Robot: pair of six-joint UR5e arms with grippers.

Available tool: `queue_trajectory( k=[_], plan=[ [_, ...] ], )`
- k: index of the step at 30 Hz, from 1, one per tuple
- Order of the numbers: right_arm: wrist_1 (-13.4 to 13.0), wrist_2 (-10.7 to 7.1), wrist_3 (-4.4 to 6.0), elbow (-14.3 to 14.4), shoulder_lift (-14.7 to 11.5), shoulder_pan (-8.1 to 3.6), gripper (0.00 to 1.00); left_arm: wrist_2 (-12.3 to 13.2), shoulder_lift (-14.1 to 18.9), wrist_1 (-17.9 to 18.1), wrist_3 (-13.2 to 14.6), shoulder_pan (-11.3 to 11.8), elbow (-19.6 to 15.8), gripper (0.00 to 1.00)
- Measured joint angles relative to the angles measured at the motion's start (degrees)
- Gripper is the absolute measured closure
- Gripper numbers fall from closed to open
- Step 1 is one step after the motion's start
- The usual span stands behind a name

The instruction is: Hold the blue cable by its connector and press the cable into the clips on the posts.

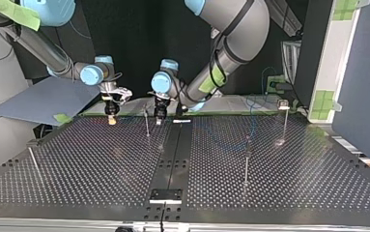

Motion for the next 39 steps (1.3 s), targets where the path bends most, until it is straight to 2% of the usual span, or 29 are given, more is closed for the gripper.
queue_trajectory(
  k=[9, 17, 18, 19, 21, 22, 23, 29, 30, 31, 33, 34, 36, 37, 38, 39],
  plan=[
    [0.08, 0.01, 0.15, -0.83, 0.03, -0.03, 1.0, 0.02, -0.02, -0.78, 0.16, 0.56, 0.86, 1.0],
    [0.15, -0.14, 0.25, -1.43, -0.01, -0.27, 1.0, -0.15, 0.01, -1.5, 1.51, 0.62, 0.91, 1.0],
    [0.17, -0.14, 0.26, -1.56, -0.01, -0.29, 1.0, -0.17, 0.01, -1.52, 1.71, 0.62, 0.9, 0.9],
    [0.21, -0.14, 0.25, -1.72, -0.02, -0.32, 1.0, -0.2, 0.02, -1.52, 2.05, 0.62, 0.89, 0.9],
    [0.31, -0.14, 0.26, -2.05, -0.01, -0.37, 1.0, -0.32, 0.04, -1.54, 2.72, 0.63, 0.89, 0.69],
    [0.34, -0.14, 0.26, -2.16, -0.01, -0.37, 1.0, -0.49, 0.04, -1.54, 3.23, 0.63, 0.88, 0.69],
    [0.37, -0.15, 0.26, -2.27, 0.0, -0.37, 1.0, -0.71, 0.05, -1.56, 3.61, 0.63, 0.87, 0.59],
    [0.4, -0.16, 0.26, -2.48, 0.03, -0.41, 1.0, -2.35, 0.05, -2.4, 6.5, 0.62, 0.86, 0.57],
    [0.41, -0.18, 0.26, -2.48, 0.03, -0.42, 1.0, -2.22, 0.05, -2.61, 6.93, 0.6, 0.87, 0.51],
    [0.41, -0.2, 0.26, -2.48, 0.03, -0.42, 1.0, -1.92, 0.06, -2.89, 7.41, 0.57, 0.87, 0.51],
    [0.41, -0.26, 0.26, -2.51, 0.03, -0.43, 1.0, -1.42, 0.06, -3.22, 7.93, 0.52, 0.87, 0.36],
    [0.41, -0.28, 0.26, -2.51, 0.03, -0.43, 1.0, -1.1, 0.06, -3.36, 8.22, 0.51, 0.87, 0.36],
    [0.37, -0.3, 0.26, -2.52, 0.03, -0.44, 1.0, -0.64, 0.06, -3.47, 8.67, 0.52, 0.88, 0.16],
    [0.36, -0.31, 0.26, -2.52, 0.03, -0.43, 1.0, -0.45, 0.06, -3.51, 9.02, 0.51, 0.9, 0.16],
    [0.35, -0.31, 0.26, -2.51, 0.02, -0.44, 1.0, -0.38, 0.06, -3.53, 9.32, 0.5, 0.89, 0.0],
    [0.34, -0.32, 0.26, -2.5, 0.03, -0.44, 1.0, -0.38, 0.07, -3.54, 9.6, 0.46, 0.89, 0.0]
  ],
)
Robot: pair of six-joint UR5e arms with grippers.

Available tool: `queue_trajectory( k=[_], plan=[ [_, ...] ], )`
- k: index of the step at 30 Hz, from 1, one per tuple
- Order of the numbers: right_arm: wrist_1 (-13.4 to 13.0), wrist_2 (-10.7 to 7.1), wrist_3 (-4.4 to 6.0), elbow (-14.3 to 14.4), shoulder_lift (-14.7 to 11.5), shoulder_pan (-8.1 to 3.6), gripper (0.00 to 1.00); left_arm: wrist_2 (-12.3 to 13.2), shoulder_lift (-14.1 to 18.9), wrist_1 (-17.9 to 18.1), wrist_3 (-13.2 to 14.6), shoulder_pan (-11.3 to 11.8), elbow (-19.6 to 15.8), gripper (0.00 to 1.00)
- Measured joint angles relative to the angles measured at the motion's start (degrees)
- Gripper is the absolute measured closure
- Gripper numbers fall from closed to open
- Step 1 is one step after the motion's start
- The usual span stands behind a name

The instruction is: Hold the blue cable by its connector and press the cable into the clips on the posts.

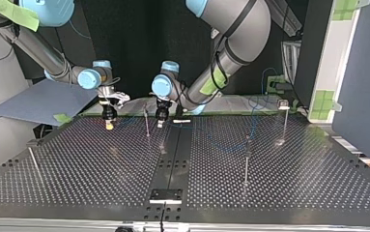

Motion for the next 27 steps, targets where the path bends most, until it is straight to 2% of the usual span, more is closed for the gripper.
queue_trajectory(
  k=[6, 13, 18, 27],
  plan=[
    [0.04, -0.08, -0.04, 0.01, 0.01, 0.0, 1.0, -2.09, 0.02, -0.77, 0.7, -0.4, 0.02, 0.0],
    [0.23, -0.41, -0.01, 0.02, 0.01, 0.0, 1.0, -5.51, 0.16, -4.01, 1.18, -1.02, 0.01, 0.0],
    [0.34, -0.44, 0.0, 0.03, 0.01, 0.0, 1.0, -5.93, 0.83, -6.41, 1.42, -1.52, 0.01, 0.0],
    [0.92, -0.44, 0.0, 0.03, 0.03, -0.03, 1.0, -6.64, 3.63, -7.16, 0.76, -3.32, -0.07, 0.0]
  ],
)
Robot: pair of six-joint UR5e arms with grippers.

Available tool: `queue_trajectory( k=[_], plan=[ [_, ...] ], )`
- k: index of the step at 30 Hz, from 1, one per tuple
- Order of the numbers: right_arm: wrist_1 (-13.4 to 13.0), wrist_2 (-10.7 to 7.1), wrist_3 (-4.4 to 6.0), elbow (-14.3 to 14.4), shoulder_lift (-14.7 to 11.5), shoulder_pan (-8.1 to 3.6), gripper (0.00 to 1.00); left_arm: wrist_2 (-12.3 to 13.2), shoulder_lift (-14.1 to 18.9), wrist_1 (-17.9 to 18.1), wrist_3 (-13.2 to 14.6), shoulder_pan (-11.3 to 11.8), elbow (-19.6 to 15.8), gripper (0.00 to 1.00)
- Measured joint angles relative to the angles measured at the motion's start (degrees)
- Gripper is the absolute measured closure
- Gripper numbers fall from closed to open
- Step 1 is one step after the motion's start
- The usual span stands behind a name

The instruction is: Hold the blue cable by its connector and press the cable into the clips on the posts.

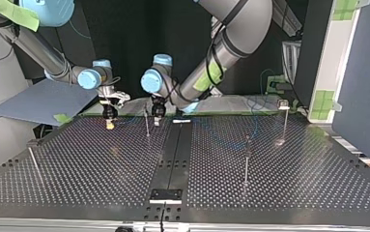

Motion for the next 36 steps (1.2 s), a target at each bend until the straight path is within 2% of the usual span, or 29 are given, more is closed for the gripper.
queue_trajectory(
  k=[16, 24, 36],
  plan=[
    [0.64, -0.18, -0.04, 0.0, -0.01, -0.07, 1.0, -2.48, 0.18, -0.58, -0.58, -3.7, -0.57, 0.0],
    [0.64, -0.18, -0.06, -0.02, 0.0, -0.2, 1.0, -2.57, 0.17, -0.63, -1.28, -4.4, -1.0, 0.0],
    [0.7, -0.18, -0.17, 0.0, -0.04, -0.23, 1.0, -2.24, 0.16, 1.21, -1.49, -4.62, -4.17, 0.0]
  ],
)
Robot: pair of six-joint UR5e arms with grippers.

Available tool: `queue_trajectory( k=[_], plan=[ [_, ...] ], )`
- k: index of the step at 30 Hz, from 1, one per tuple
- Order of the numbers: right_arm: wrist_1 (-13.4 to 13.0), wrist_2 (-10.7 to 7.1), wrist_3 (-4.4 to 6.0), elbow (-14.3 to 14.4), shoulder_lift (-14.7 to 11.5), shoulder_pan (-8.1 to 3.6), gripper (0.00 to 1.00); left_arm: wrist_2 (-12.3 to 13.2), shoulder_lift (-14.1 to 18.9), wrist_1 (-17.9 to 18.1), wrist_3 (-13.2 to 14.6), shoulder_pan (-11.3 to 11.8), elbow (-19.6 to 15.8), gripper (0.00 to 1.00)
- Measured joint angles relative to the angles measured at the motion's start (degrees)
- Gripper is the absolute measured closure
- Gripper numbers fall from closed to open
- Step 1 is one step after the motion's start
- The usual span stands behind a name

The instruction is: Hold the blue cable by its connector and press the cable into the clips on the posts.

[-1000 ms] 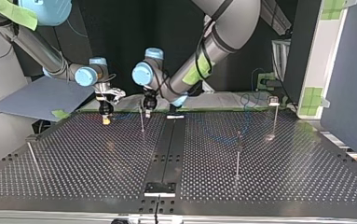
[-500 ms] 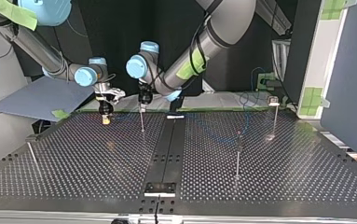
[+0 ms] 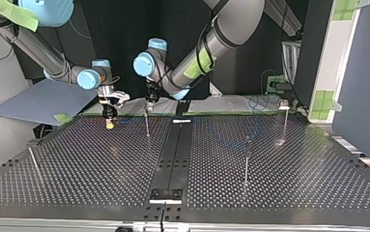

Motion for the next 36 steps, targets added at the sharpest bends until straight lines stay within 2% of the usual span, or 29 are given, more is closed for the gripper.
queue_trajectory(
  k=[15, 36],
  plan=[
    [0.0, 0.0, 0.06, -0.01, 0.03, 0.0, 1.0, -0.12, 0.03, 0.52, -0.77, -1.52, -0.23, 0.0],
    [0.04, 0.01, 0.09, 0.0, 0.04, -0.1, 1.0, -0.46, 0.0, 0.56, -1.95, -1.82, -0.27, 0.0]
  ],
)
